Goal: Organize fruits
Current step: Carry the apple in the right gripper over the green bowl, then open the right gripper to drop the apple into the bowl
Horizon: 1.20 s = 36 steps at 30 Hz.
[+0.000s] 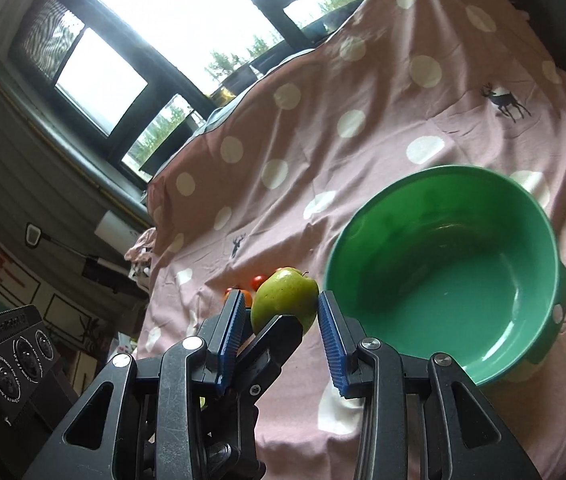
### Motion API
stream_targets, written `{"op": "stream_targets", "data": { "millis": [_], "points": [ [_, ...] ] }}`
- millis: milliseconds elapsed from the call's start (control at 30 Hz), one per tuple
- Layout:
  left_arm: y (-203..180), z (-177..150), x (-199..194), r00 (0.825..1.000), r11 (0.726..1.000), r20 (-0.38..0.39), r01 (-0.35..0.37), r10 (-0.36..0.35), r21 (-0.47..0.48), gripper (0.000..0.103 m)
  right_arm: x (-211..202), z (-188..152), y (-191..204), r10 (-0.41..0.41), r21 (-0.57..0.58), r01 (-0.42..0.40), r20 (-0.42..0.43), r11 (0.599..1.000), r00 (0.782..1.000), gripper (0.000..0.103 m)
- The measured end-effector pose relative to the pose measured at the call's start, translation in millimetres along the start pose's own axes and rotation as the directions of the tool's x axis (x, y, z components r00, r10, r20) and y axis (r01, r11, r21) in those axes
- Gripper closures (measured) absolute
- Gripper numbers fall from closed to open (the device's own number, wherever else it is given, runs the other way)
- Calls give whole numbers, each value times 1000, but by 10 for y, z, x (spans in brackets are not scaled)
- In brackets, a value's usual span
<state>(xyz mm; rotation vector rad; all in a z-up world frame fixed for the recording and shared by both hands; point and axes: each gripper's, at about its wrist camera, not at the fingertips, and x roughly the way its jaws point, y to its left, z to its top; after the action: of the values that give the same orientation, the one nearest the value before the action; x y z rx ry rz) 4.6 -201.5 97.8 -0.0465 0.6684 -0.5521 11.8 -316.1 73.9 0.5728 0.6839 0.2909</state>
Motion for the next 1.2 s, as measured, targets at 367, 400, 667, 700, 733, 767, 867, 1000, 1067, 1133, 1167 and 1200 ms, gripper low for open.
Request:
{"op": "stream_targets", "data": {
  "millis": [367, 400, 667, 700, 733, 767, 867, 1000, 1067, 1133, 1167, 1200],
  "points": [
    [-271, 15, 437, 993, 995, -72, 96, -96, 0, 72, -129, 117, -518, -92, 118, 91, 9, 989, 996, 62],
    [-285, 12, 469, 992, 995, -79, 101, -101, -2, 72, -129, 120, -548, -101, 126, 100, 5, 987, 995, 62],
    [-329, -23, 695, 982, 992, -144, 121, -123, -24, 72, -88, 139, -783, -130, 184, 136, -43, 974, 991, 61],
    [-325, -37, 715, 980, 992, -151, 124, -127, -29, 72, -80, 137, -805, -135, 189, 142, -49, 972, 990, 61],
    [-325, -47, 738, 979, 991, -158, 127, -131, -34, 72, -71, 138, -822, -141, 191, 149, -57, 970, 988, 61],
    [-326, -57, 762, 977, 991, -167, 128, -133, -38, 72, -63, 137, -839, -147, 191, 156, -63, 969, 987, 61],
    [-320, -93, 834, 972, 990, -193, 128, -136, -54, 72, -28, 128, -891, -157, 194, 172, -87, 966, 984, 61],
    [-284, -138, 883, 967, 988, -207, 135, -146, -69, 72, 26, 107, -975, -165, 223, 188, -117, 957, 979, 60],
    [-245, -150, 880, 964, 984, -207, 152, -169, -94, 72, 55, 101, -989, -154, 229, 181, -134, 957, 979, 60],
    [-230, -143, 837, 964, 983, -201, 155, -173, -102, 69, 59, 97, -967, -134, 232, 163, -135, 959, 982, 58],
    [-224, -132, 801, 967, 984, -193, 150, -166, -97, 68, 48, 99, -943, -134, 226, 160, -129, 961, 983, 54],
    [-221, -122, 752, 971, 986, -184, 139, -154, -93, 66, 36, 102, -911, -141, 219, 165, -121, 962, 983, 48]
  ]
}}
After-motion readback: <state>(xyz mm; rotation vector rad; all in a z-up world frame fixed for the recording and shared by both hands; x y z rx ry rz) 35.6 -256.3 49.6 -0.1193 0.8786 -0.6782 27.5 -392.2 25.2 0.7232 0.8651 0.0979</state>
